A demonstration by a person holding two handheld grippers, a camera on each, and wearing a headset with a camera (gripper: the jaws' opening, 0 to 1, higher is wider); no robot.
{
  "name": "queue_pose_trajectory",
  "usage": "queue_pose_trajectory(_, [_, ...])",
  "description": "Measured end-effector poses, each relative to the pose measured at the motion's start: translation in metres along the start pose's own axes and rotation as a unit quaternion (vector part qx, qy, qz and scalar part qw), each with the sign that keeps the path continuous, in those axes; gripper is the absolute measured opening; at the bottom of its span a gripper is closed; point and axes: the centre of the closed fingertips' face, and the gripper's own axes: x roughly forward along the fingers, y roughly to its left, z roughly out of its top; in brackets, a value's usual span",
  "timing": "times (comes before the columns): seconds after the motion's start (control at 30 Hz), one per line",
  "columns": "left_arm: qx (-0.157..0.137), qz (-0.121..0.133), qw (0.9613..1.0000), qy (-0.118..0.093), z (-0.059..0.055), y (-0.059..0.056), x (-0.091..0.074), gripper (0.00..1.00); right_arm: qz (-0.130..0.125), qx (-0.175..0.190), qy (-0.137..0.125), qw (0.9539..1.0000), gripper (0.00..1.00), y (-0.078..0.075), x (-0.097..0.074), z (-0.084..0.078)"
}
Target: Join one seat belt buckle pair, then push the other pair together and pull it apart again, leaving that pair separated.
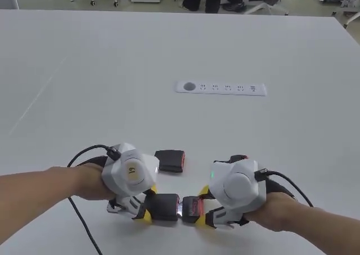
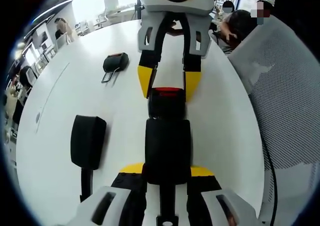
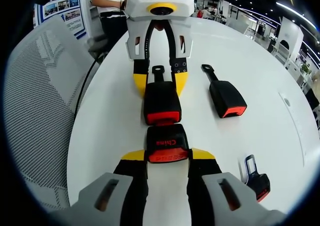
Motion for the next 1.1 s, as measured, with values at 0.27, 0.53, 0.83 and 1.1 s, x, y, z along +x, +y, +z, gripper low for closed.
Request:
queue_pose_trajectory(0.27, [0.004,-0.004,0.9999,0.013,-0.001,-0.001,0.000,0.31,0.001,-0.002,0.004,1.0000,0.27,0.000,0.000,-0.001])
queue_pose_trajectory(0.53, [0.003,-0.005,0.9998,0.017,-0.001,-0.002,-0.002,0.31,0.000,-0.008,0.014,0.9999,0.28,-0.001,-0.007,-0.012])
queue_pose_trajectory(0.83, [0.003,-0.005,0.9997,0.025,-0.002,-0.001,-0.001,0.32,0.000,-0.013,0.011,0.9998,0.29,-0.005,-0.007,-0.015])
queue_pose_trajectory(1.1, [0.000,-0.001,0.9998,0.021,0.000,-0.002,-0.001,0.32,0.000,-0.013,0.010,0.9999,0.29,-0.005,-0.008,-0.015])
